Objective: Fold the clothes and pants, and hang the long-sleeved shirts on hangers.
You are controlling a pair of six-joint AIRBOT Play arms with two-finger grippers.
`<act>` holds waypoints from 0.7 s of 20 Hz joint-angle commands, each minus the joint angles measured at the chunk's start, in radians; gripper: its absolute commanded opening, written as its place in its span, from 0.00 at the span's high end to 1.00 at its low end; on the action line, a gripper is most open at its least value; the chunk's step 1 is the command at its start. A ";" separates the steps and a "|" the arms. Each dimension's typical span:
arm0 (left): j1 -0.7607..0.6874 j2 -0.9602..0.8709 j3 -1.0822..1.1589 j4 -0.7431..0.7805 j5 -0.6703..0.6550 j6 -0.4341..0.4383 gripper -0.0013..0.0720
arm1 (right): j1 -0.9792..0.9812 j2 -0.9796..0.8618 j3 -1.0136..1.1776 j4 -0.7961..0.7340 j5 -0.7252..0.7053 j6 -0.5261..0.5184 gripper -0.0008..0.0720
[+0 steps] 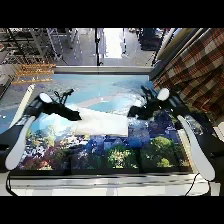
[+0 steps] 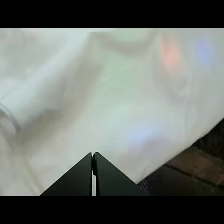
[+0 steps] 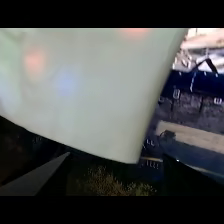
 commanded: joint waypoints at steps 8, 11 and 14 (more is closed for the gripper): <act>-0.033 -0.086 0.074 0.001 0.052 -0.051 0.97 | -0.086 -0.323 -0.043 0.547 -0.090 -0.410 0.12; -0.034 -0.069 0.111 -0.023 -0.006 -0.076 0.97 | -0.032 -0.428 0.126 0.546 -0.005 -0.357 0.33; -0.033 -0.002 0.113 -0.048 -0.098 -0.076 0.97 | -0.023 -0.428 0.230 0.544 0.010 -0.309 0.97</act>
